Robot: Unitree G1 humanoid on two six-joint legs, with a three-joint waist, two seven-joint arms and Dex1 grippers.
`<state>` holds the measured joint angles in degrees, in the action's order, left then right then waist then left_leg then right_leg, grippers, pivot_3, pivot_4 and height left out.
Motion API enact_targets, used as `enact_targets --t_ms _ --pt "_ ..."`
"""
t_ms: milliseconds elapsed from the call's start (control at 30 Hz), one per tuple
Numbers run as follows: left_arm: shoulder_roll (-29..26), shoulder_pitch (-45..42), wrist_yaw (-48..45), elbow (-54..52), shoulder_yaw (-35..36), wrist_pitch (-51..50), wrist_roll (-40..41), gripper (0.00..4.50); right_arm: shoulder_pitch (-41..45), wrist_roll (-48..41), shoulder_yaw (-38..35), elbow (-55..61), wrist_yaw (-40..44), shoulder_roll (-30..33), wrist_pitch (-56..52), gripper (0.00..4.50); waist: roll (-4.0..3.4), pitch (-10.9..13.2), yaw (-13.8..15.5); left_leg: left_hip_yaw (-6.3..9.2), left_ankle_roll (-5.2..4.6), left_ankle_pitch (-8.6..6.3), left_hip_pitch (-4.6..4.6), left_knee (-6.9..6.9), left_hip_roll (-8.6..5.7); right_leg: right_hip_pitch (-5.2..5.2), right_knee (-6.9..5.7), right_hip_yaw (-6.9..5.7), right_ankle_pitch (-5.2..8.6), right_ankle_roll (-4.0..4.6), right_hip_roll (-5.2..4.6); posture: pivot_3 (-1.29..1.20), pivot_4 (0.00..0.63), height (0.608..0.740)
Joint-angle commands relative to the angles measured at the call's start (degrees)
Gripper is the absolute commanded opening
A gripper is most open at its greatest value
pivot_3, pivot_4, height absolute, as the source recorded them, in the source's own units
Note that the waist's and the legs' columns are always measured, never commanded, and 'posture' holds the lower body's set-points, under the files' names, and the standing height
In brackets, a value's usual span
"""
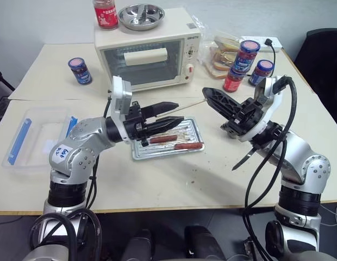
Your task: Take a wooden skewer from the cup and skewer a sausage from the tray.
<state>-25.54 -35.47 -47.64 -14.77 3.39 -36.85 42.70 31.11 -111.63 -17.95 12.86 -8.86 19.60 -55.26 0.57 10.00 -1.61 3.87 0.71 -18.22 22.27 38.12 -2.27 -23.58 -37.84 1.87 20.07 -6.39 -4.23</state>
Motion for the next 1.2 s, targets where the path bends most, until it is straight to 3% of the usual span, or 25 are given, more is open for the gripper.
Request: enact_targets --t_ms 33,700,900,1100,1200 --pt "-0.67 -0.5 -0.56 -0.89 -0.32 0.5 -0.24 1.19 -0.48 -1.37 -0.27 1.68 1.58 0.63 -0.57 0.0 0.0 0.0 0.0 0.0 0.0 0.0 0.0 0.0 0.0 0.0 0.0 0.0 0.0 0.0 0.0 0.0 0.15 0.74" --pt "0.03 -0.62 0.87 -1.34 -0.48 -0.17 0.32 1.19 -0.69 -1.37 0.1 1.73 0.98 -0.35 0.48 0.0 0.0 0.0 0.0 0.0 0.0 0.0 0.0 -0.01 0.0 0.0 0.02 0.01 0.0 0.0 0.0 0.0 0.15 0.74" --pt "1.18 -0.64 2.01 -1.43 0.32 -0.37 1.55 0.03 -0.62 -1.37 0.08 1.59 0.74 -0.5 0.96 0.0 0.0 0.0 -0.01 0.0 0.0 0.0 0.0 -0.01 0.0 0.0 0.04 0.01 0.0 0.0 0.0 0.0 0.15 0.74" --pt "1.39 -1.03 2.89 -1.5 0.47 -1.37 2.23 0.03 -0.72 -1.37 0.19 1.57 0.44 -0.51 1.35 0.0 0.0 0.0 0.0 0.0 0.0 0.0 0.0 -0.01 0.0 0.0 0.04 0.01 0.0 0.0 0.0 0.0 0.15 0.74" --pt "1.56 -1.1 2.97 -1.44 0.65 -1.74 2.91 0.69 -0.74 -1.37 0.37 1.67 0.29 -0.56 1.52 0.0 0.0 0.0 0.0 0.0 0.0 0.0 0.0 -0.01 0.0 0.0 0.04 0.01 0.0 0.0 0.0 0.0 0.15 0.74"
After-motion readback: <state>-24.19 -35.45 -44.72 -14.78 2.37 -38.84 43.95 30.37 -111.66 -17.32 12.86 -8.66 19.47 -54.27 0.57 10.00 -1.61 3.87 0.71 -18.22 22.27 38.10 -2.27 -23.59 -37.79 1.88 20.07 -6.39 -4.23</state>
